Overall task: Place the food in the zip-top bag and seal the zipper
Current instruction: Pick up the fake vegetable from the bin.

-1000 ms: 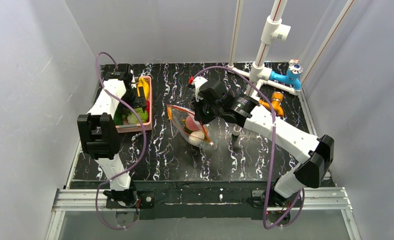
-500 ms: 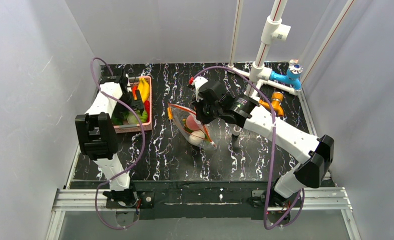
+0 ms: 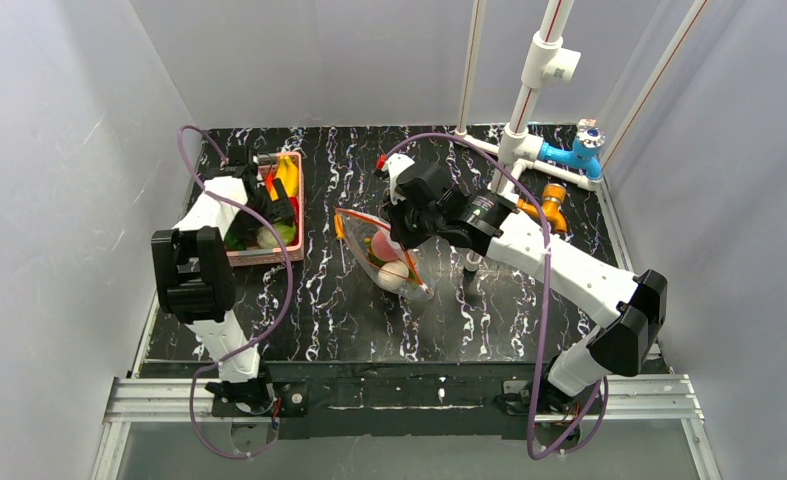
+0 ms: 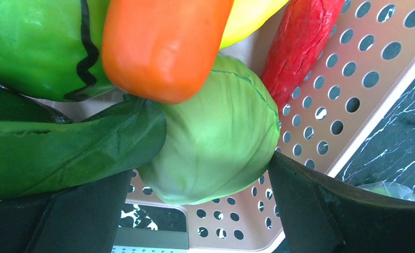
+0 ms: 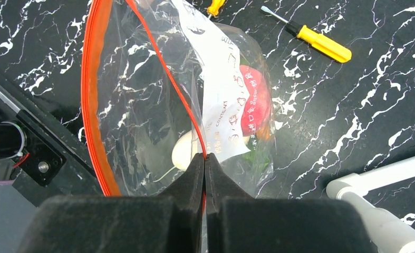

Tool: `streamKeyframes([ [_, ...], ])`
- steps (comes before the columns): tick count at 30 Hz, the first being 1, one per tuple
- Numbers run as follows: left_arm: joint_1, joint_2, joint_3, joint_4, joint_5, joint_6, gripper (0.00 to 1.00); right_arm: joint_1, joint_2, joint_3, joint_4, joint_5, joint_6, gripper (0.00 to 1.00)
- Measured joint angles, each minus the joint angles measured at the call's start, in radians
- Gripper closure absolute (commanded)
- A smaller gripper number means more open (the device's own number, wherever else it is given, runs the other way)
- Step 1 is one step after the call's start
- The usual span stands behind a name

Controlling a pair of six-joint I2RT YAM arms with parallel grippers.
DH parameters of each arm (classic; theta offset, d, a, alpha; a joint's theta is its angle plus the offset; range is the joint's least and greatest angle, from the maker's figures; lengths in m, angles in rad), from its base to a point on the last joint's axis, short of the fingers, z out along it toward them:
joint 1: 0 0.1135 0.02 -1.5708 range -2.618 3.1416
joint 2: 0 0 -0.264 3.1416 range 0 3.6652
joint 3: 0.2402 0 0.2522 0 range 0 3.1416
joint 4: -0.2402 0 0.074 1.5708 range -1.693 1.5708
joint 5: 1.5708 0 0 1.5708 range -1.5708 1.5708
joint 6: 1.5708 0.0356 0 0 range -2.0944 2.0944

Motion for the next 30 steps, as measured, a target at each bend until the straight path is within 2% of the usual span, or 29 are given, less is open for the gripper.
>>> streamKeyframes([
  [2, 0.002, -0.006, -0.014, 0.022, 0.0, -0.012, 0.06, 0.0, 0.0, 0.0, 0.0, -0.002, 0.0, 0.99],
  [6, 0.002, -0.006, -0.025, 0.051, 0.003, -0.022, 0.3, 0.0, 0.0, 0.0, 0.0, -0.005, 0.002, 0.99],
  [12, 0.002, -0.02, -0.033, 0.064, 0.012, -0.012, 0.5, 0.0, 0.0, 0.0, 0.0, -0.004, 0.003, 0.99],
  [23, 0.001, -0.204, -0.024, -0.019, 0.056, 0.011, 0.52, 0.0, 0.016, 0.034, 0.0, 0.004, 0.003, 0.99],
  [30, 0.002, -0.344, -0.024, -0.101, 0.139, 0.003, 0.53, 0.0, 0.046, 0.078, 0.0, 0.012, 0.004, 0.99],
])
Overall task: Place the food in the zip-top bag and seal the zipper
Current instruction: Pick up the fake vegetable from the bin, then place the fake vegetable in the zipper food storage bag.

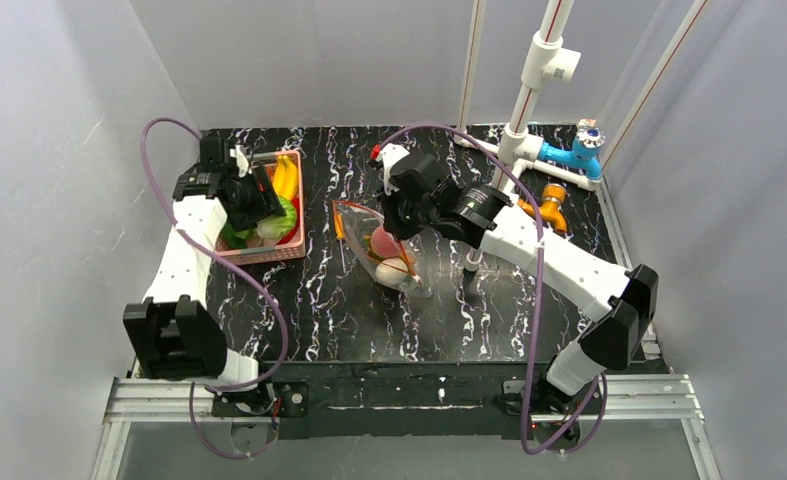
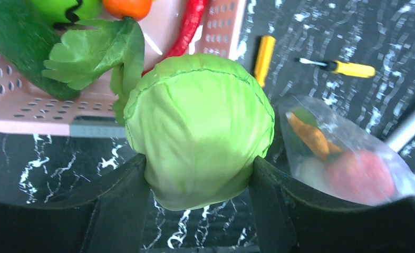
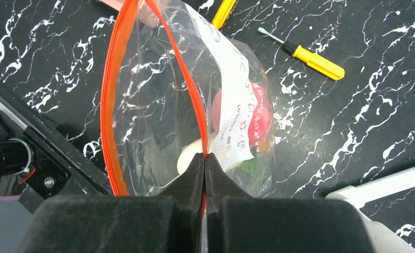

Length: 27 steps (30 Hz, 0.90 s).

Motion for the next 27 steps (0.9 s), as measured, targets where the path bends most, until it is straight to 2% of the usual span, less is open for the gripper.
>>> streamKeyframes([
  [5, 0.0, -0.113, 0.018, -0.07, 0.125, -0.024, 0.54, 0.001, 0.034, 0.042, -0.009, 0.035, 0.001, 0.99],
  [13, -0.025, -0.294, -0.007, -0.03, 0.47, -0.179, 0.56, 0.02, 0.046, 0.059, -0.009, 0.124, -0.027, 0.99],
  [18, -0.105, -0.42, -0.084, 0.143, 0.606, -0.344, 0.55, 0.037, 0.046, 0.059, -0.002, 0.125, -0.026, 0.99],
  [20, -0.156, -0.454, -0.108, 0.244, 0.626, -0.405, 0.58, 0.039, 0.046, 0.059, 0.005, 0.113, -0.009, 0.99],
  [23, -0.237, -0.467, -0.15, 0.37, 0.623, -0.47, 0.6, 0.04, 0.042, 0.058, 0.016, 0.098, 0.026, 0.99],
  [27, -0.27, -0.479, -0.281, 0.534, 0.598, -0.533, 0.6, 0.025, 0.012, 0.037, 0.036, 0.103, 0.077, 0.99],
])
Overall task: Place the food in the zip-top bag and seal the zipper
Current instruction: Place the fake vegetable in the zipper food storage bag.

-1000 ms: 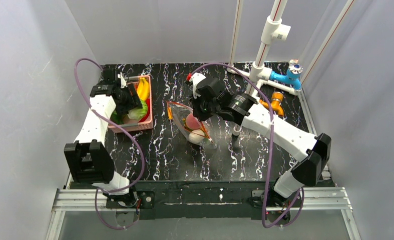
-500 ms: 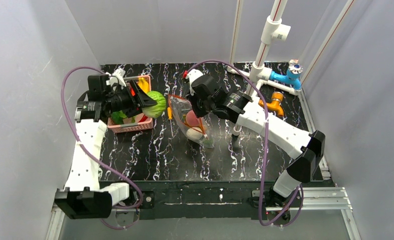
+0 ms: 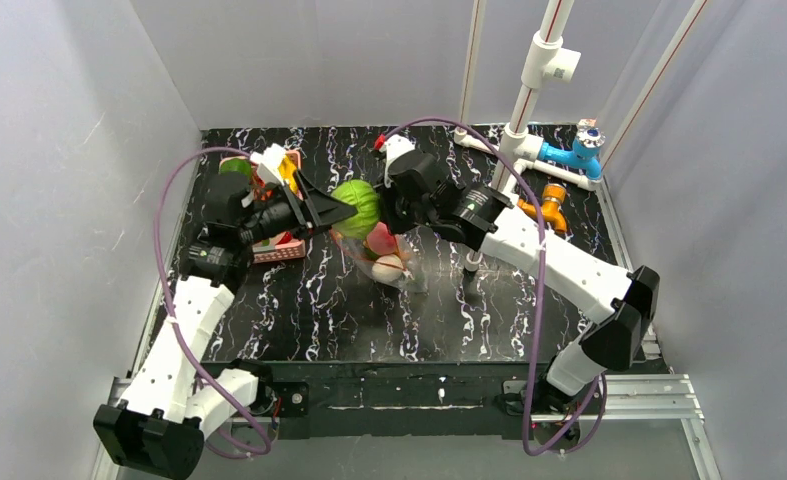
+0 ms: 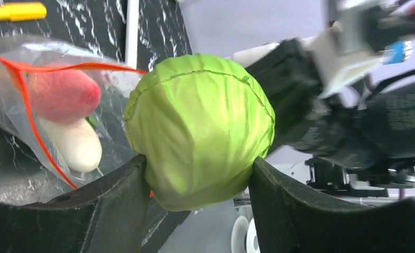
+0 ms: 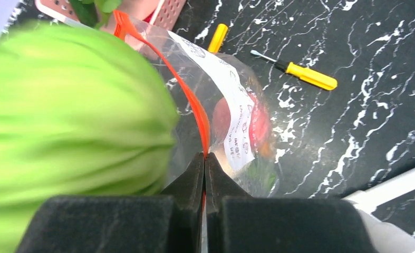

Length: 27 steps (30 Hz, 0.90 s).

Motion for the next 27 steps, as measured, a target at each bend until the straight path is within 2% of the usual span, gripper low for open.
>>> streamKeyframes([
  [6, -0.014, -0.027, -0.264, 0.219, -0.026, -0.088, 0.6, -0.011, -0.082, -0.092, 0.056, -0.024, 0.103, 0.99],
  [9, -0.014, -0.037, -0.307, 0.219, -0.055, -0.084, 0.6, -0.028, -0.113, -0.126, 0.079, -0.05, 0.136, 0.99],
  [12, -0.014, -0.056, -0.304, 0.179, -0.086, -0.048, 0.62, -0.046, -0.122, -0.141, 0.098, -0.085, 0.151, 0.99],
  [16, -0.028, -0.041, -0.254, 0.087, -0.119, -0.007, 0.6, -0.063, -0.123, -0.155, 0.124, -0.125, 0.153, 0.99],
  [24, -0.144, 0.069, -0.088, -0.137, -0.247, 0.07, 0.45, -0.065, -0.123, -0.157, 0.152, -0.174, 0.134, 0.99],
  [27, -0.181, 0.124, -0.005, -0.228, -0.298, 0.094, 0.3, -0.066, -0.123, -0.157, 0.155, -0.181, 0.123, 0.99],
])
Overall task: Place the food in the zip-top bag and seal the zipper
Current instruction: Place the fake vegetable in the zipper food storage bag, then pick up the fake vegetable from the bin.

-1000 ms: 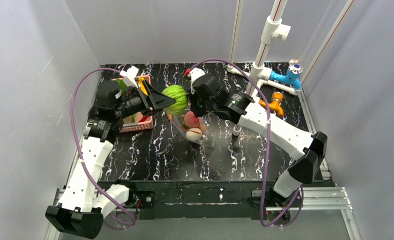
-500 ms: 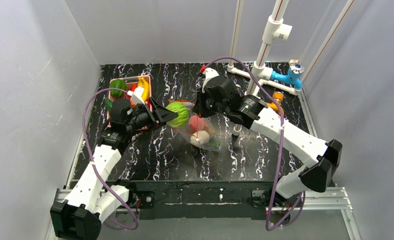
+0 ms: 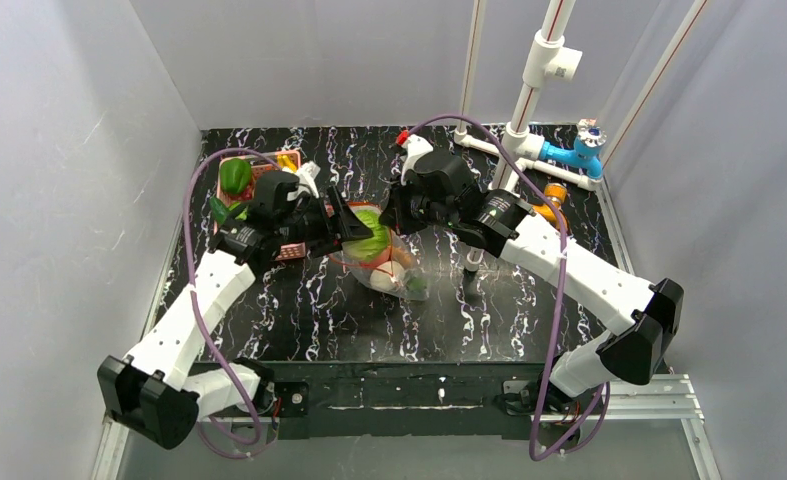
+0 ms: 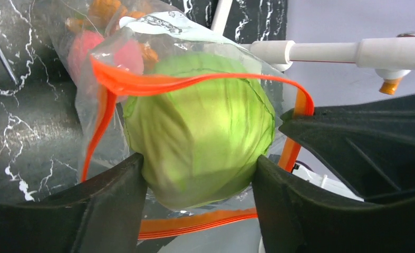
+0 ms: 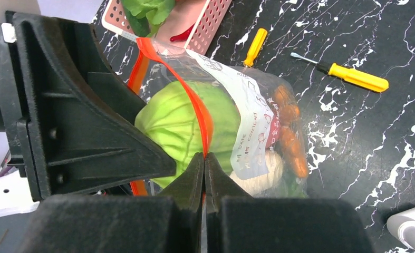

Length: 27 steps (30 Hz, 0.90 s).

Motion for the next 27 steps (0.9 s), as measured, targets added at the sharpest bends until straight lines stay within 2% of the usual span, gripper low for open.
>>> streamKeyframes([
  [4, -0.035, 0.061, 0.079, -0.097, -0.043, 0.027, 0.05, -0.002, 0.0, 0.0, 0.006, -0.013, -0.014, 0.99],
  [5, -0.04, 0.067, 0.087, -0.114, -0.051, 0.033, 0.02, -0.003, 0.0, 0.0, 0.01, -0.015, -0.019, 0.99],
  [19, -0.049, -0.003, 0.135, -0.185, -0.09, 0.085, 0.02, -0.006, 0.002, -0.037, 0.018, -0.019, -0.032, 0.99],
  [27, -0.049, -0.065, 0.306, -0.325, -0.215, 0.163, 0.02, -0.007, 0.002, -0.037, 0.016, -0.018, -0.053, 0.99],
])
